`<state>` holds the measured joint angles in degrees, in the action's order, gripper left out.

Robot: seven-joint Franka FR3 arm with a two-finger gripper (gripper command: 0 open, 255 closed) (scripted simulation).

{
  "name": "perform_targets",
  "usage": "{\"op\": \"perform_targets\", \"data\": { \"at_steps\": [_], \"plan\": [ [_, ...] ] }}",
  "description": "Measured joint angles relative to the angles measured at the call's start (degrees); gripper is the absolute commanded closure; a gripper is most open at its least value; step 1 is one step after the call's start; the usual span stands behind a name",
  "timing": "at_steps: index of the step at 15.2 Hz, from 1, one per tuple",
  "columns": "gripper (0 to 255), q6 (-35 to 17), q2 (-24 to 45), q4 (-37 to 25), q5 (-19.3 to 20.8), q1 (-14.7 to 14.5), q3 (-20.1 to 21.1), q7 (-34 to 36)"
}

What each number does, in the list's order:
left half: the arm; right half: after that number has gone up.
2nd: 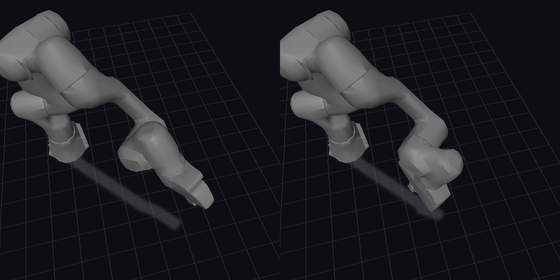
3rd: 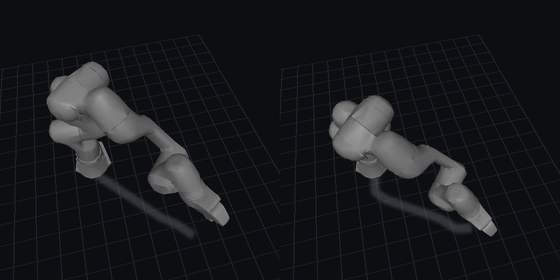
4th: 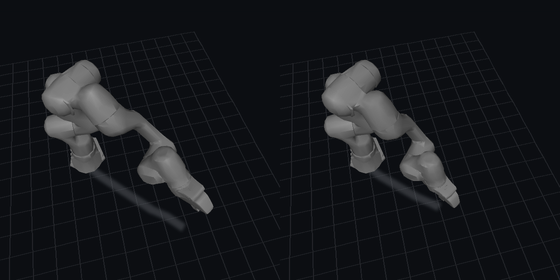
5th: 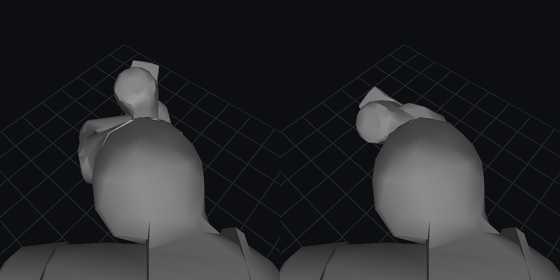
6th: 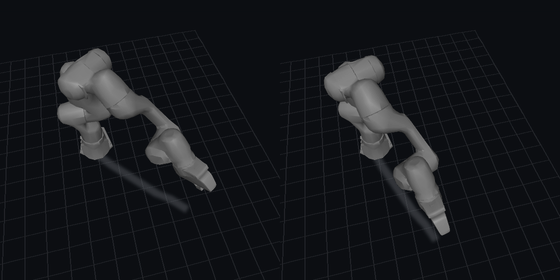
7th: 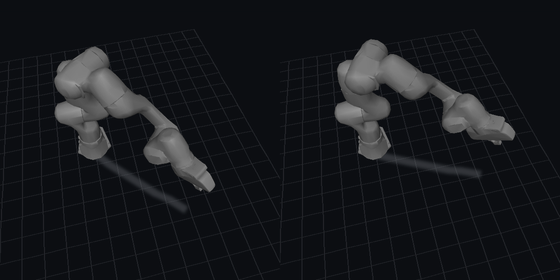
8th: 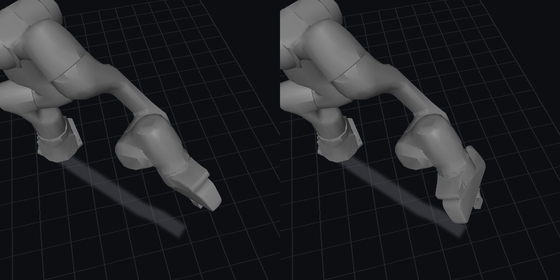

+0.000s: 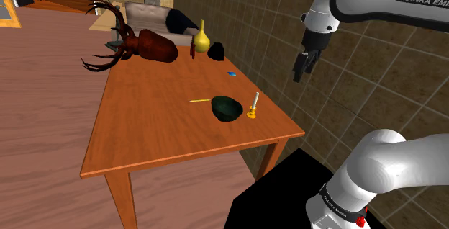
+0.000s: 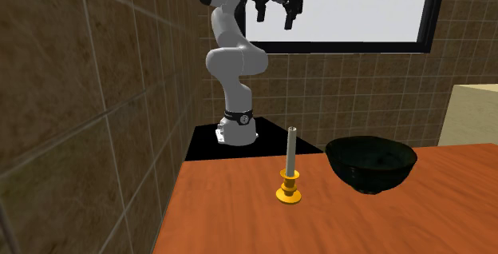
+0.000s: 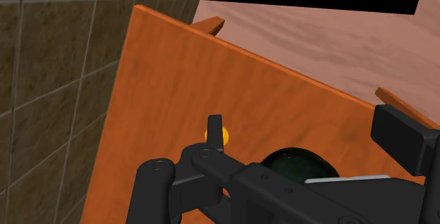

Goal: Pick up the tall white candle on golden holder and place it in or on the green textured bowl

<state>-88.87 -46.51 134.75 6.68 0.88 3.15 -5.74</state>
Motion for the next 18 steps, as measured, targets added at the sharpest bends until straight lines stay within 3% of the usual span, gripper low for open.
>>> {"op": "perform_targets", "data": {
  "at_steps": [4, 18],
  "plan": [
    [0, -4.1, 3.0, 1.1, 0.2, 0.4, -1.3, -0.5],
    [0, -25.1, 29.1, -4.0, -2.4, 2.0, -8.7, -5.1]
  ]
}}
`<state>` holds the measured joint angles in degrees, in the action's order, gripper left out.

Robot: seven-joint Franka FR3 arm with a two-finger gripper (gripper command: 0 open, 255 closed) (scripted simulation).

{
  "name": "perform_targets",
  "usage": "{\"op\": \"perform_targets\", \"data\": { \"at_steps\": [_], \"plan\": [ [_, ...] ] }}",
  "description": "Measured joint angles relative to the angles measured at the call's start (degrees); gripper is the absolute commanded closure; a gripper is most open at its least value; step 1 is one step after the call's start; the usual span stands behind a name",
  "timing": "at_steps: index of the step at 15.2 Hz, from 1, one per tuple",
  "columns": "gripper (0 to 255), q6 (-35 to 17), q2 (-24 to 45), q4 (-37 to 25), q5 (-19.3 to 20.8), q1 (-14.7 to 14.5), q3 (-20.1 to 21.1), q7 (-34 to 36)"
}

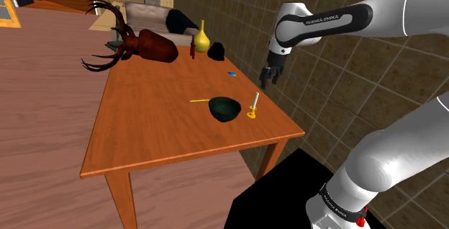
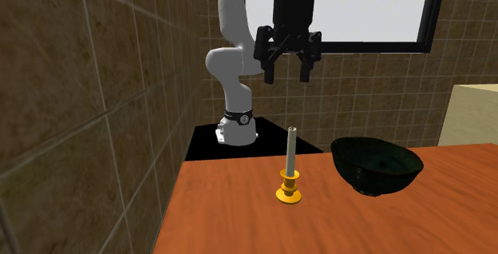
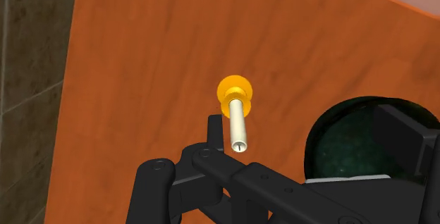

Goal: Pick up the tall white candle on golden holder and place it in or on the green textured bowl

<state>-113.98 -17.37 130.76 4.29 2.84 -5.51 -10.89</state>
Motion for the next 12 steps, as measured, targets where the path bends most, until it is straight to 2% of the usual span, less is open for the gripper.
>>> {"op": "perform_targets", "data": {
  "at_steps": [6, 12],
  "plan": [
    [0, -6.1, 13.8, -7.3, -3.8, 0.5, -2.3, -3.7],
    [0, -10.5, 17.2, -6.2, -4.8, 0.6, -2.6, -4.4]
  ]
}}
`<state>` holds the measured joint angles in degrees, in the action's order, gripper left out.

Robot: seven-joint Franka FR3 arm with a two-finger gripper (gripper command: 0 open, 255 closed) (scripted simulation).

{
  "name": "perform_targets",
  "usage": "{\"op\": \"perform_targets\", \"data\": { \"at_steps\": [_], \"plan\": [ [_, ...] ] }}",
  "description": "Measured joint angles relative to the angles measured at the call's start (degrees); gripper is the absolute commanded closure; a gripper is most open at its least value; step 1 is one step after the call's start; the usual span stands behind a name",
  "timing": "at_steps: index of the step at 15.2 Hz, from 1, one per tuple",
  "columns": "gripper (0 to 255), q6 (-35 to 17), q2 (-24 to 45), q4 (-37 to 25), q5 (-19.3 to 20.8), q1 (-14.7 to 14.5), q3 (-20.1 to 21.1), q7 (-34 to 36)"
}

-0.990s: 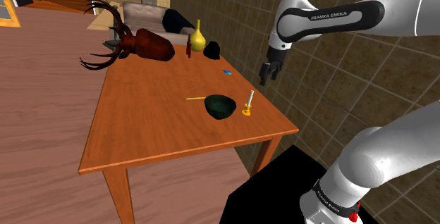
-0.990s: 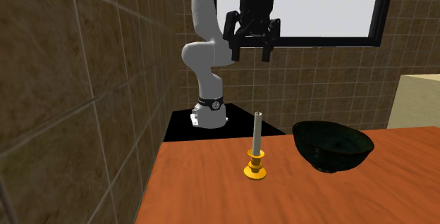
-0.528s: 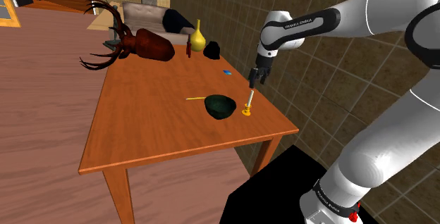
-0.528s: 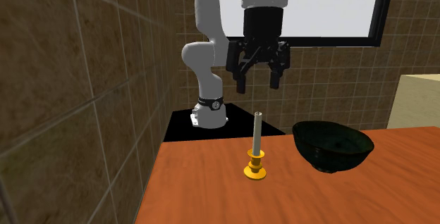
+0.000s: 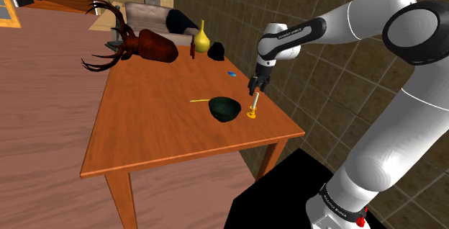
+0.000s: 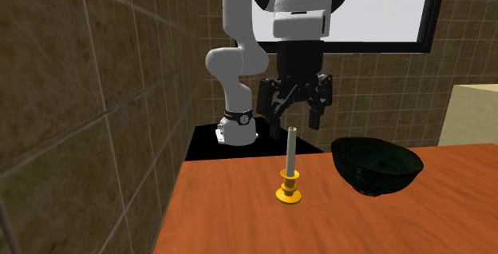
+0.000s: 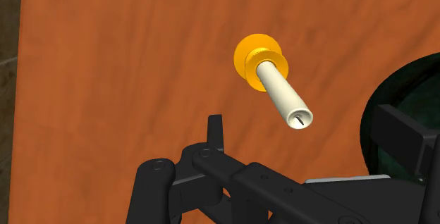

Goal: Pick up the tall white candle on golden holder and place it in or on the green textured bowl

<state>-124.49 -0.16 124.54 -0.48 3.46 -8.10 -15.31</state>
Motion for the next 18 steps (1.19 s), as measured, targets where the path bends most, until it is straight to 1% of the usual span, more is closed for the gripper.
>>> {"op": "perform_targets", "data": {
  "at_steps": [3, 8, 9, 18],
  "plan": [
    [0, -1.7, 0.7, 1.0, -0.1, 0.0, 0.0, -0.2],
    [0, -2.0, 0.8, 1.2, -0.2, 0.1, -0.1, -0.2],
    [255, -2.0, 0.8, 1.2, -0.2, 0.1, -0.1, -0.2],
    [255, -2.0, 0.8, 1.1, -0.2, 0.1, -0.1, -0.2]
  ]
}}
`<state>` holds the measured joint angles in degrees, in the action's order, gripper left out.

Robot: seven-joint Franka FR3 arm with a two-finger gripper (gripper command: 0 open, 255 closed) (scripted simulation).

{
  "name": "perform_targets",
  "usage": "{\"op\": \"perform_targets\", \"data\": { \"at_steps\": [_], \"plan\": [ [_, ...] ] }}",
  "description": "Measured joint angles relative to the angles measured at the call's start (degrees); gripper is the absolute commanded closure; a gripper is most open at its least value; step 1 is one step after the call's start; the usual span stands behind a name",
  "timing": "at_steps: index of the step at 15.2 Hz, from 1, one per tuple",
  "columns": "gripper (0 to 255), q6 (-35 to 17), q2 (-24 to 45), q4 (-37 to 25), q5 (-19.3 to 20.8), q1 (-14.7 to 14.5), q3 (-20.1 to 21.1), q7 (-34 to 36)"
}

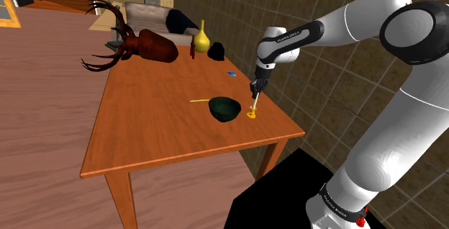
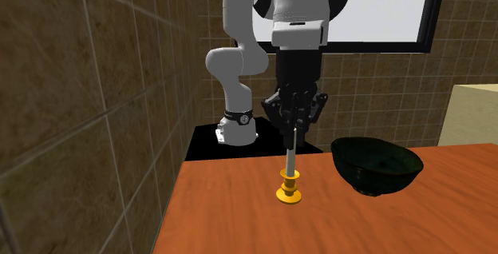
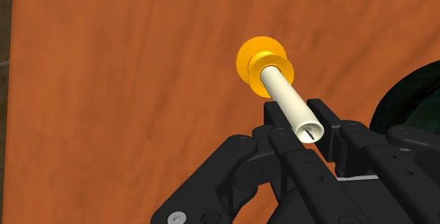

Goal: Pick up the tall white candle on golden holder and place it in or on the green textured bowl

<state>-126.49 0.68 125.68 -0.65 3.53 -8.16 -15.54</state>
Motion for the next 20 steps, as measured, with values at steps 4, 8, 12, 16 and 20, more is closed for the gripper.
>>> {"op": "perform_targets", "data": {
  "at_steps": [4, 8, 12, 16, 20],
  "plan": [
    [255, 1.6, -0.9, -0.7, 0.2, 0.0, 0.0, 0.1],
    [255, 4.5, -2.2, -2.4, 0.4, 0.0, 0.0, 0.2],
    [255, 7.5, -3.3, -4.3, 0.6, -0.1, 0.1, 0.5],
    [255, 10.4, -4.3, -6.1, 0.7, -0.1, 0.1, 0.6],
    [255, 13.5, -5.0, -8.5, 0.8, -0.1, 0.2, 0.8]
  ]
}}
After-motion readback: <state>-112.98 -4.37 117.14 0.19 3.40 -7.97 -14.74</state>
